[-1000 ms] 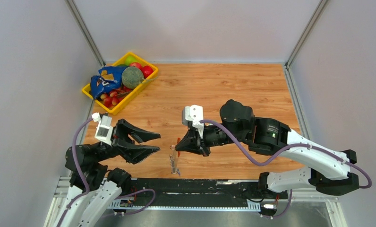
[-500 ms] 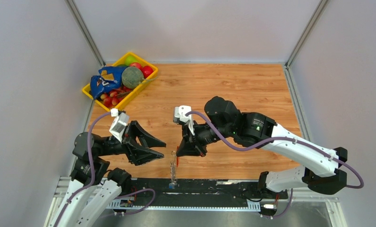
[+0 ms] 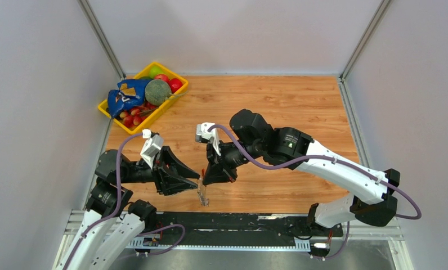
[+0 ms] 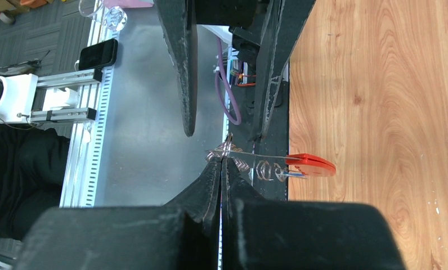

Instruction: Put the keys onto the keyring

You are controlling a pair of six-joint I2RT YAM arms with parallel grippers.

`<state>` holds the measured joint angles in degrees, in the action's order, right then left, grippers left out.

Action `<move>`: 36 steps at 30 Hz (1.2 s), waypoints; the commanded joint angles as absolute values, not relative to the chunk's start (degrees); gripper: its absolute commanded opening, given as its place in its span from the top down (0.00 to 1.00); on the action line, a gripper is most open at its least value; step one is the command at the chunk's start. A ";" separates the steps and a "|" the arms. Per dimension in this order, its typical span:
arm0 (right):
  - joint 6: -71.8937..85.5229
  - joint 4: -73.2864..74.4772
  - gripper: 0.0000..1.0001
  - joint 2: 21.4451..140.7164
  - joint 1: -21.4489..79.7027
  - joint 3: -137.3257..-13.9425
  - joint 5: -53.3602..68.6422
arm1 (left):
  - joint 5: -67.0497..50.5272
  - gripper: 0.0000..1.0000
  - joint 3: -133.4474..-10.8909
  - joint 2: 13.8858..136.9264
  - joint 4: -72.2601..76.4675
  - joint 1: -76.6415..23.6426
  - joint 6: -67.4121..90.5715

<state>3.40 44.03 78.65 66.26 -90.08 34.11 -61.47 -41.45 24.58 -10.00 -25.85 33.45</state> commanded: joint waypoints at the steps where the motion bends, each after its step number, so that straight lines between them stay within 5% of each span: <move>1: 4.28 42.07 1.00 79.39 65.87 -93.72 35.95 | -62.78 0.52 -43.57 24.91 -10.95 -25.89 30.61; 9: 4.09 41.75 1.00 80.07 65.73 -94.21 35.99 | -63.03 0.69 -44.40 25.00 -12.86 -25.94 29.03; 16: 4.13 41.41 1.00 79.40 65.66 -93.68 35.87 | -63.10 0.99 -44.71 25.17 -13.40 -25.93 28.31; 22: 4.56 40.04 0.99 78.44 65.71 -93.24 34.04 | -62.48 1.00 -44.43 24.99 -10.94 -25.93 29.31; 28: 3.57 35.15 0.74 74.45 65.68 -89.12 31.66 | -58.01 1.00 -41.71 22.47 -4.85 -25.91 33.15; 36: 0.32 26.21 0.67 67.14 65.69 -80.89 30.54 | -55.60 1.00 -39.02 19.20 12.49 -25.91 43.24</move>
<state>2.28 34.20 70.30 65.91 -83.35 31.31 -57.67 -40.01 20.53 -0.60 -25.85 36.60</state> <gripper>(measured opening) 0.326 0.009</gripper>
